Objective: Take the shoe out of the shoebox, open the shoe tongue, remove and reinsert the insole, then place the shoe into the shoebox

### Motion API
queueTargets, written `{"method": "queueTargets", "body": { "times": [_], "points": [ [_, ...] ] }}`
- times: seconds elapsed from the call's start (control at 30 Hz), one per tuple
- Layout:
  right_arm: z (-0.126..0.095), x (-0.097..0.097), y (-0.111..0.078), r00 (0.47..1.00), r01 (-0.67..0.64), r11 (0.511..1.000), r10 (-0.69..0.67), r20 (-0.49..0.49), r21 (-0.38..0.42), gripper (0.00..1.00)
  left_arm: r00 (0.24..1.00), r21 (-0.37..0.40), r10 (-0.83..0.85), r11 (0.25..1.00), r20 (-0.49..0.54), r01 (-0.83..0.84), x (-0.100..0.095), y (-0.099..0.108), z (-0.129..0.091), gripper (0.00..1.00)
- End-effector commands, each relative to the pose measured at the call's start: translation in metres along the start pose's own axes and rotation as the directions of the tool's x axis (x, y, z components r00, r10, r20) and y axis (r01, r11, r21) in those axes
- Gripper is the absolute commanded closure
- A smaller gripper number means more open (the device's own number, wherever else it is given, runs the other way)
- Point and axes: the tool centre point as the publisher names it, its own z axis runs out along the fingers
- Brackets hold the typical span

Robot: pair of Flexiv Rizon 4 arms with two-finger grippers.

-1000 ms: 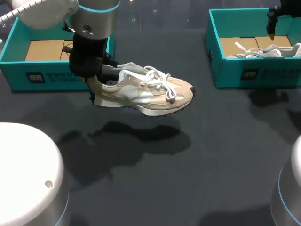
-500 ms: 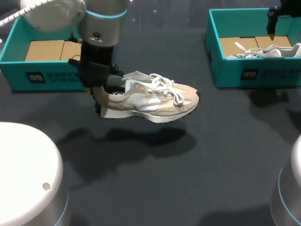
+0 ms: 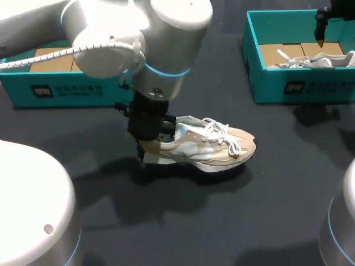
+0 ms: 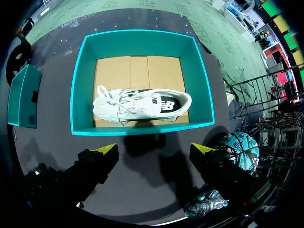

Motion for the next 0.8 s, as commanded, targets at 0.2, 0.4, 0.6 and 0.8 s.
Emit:
{"method": "queueTargets", "body": {
  "times": [0.2,0.4,0.6,0.8],
  "points": [
    [0.0,0.0,0.0,1.0,0.0,1.0,0.0,0.0,-0.001,0.0,1.0,0.011,-0.004,1.0,-0.006,0.004,-0.013,0.002,0.031,1.0],
    [0.0,0.0,0.0,1.0,0.0,1.0,0.0,0.0,-0.001,0.0,1.0,0.024,-0.013,1.0,-0.008,0.013,-0.021,0.001,0.045,1.0],
    [0.0,0.0,0.0,1.0,0.0,1.0,0.0,0.0,-0.001,0.0,1.0,0.037,-0.003,0.999,-0.004,0.003,-0.028,-0.001,0.055,1.0],
    [0.0,0.0,0.0,1.0,0.0,1.0,0.0,0.0,-0.001,0.0,0.999,0.047,0.038,0.998,0.026,-0.04,-0.032,-0.003,0.059,1.0]
  ]
}}
